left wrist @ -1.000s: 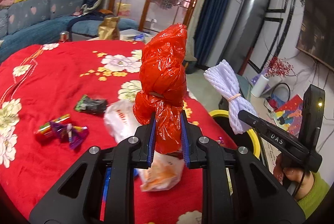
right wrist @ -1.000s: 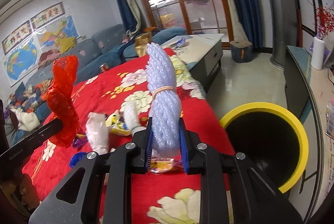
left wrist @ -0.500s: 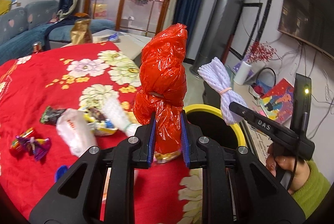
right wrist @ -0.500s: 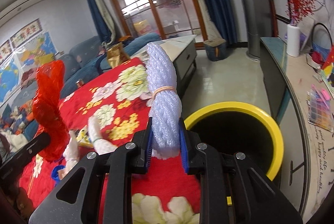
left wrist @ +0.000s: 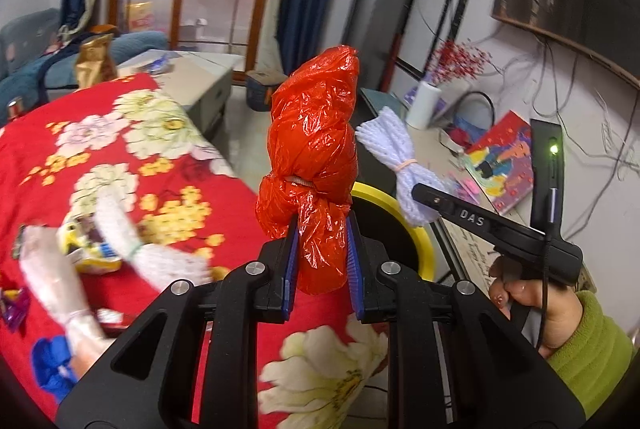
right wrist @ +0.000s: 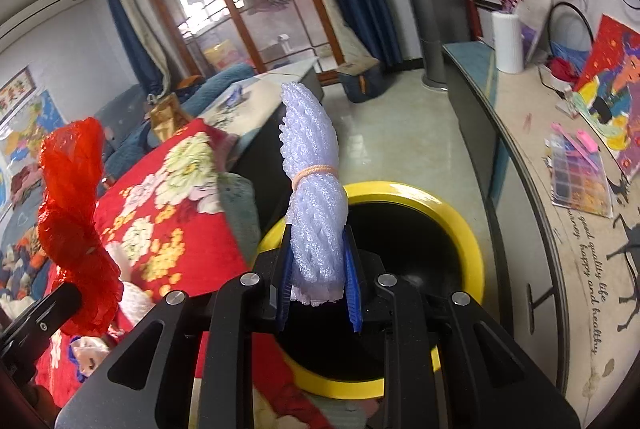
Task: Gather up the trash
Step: 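Open the right tool over the bin while the left tool drops the red bag in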
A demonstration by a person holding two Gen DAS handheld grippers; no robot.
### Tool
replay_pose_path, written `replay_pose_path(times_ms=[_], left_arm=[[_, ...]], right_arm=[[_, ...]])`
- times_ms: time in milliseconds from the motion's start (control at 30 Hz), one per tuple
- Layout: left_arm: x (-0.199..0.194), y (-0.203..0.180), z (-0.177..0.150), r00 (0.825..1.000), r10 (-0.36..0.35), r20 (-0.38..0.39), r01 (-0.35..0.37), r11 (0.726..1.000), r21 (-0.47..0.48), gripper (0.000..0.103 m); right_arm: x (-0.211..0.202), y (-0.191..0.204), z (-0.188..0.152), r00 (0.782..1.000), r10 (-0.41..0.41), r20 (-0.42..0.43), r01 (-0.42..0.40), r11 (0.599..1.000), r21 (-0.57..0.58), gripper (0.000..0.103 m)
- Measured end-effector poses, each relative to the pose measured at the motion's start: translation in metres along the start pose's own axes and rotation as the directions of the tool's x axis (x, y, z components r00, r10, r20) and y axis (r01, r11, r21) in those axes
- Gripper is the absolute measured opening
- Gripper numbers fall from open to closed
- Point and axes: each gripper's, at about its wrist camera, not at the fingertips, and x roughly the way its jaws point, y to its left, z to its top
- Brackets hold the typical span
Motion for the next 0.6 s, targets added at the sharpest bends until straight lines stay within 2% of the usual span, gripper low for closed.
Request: replay_pose_path(times_ms=[233, 433, 500, 567, 600], left_arm=[[0.036, -0.018, 0.000, 0.997, -0.043, -0.062, 0.045, 0.999, 0.027, 0.015], [0.060, -0.026, -0.001, 0.994, -0.045, -0.096, 0.049, 0.998, 0.035, 0.015], [0.070, -0.026, -0.001, 0.993, -0.041, -0.113, 0.045, 0.998, 0.035, 0.017], [0.079, -0.025, -0.002, 0.991, -0.024, -0.133, 0.030, 0.999, 0.042, 0.038], [0.081, -0.025, -0.002, 0.992, -0.012, -0.129, 0.017, 0.999, 0.043, 0.055]], right_arm=[[0.008, -0.028, -0.004, 0.999, -0.027, -0.033, 0.028, 0.999, 0.046, 0.021], [0.013, -0.040, -0.008, 0.998, -0.031, -0.058, 0.035, 0.997, 0.071, 0.022], [0.015, -0.043, -0.009, 0.998, -0.025, -0.065, 0.030, 0.997, 0.074, 0.025], [0.017, -0.046, -0.009, 0.997, -0.027, -0.073, 0.033, 0.996, 0.077, 0.032], [0.018, -0.048, -0.010, 0.997, -0.031, -0.074, 0.037, 0.996, 0.082, 0.037]])
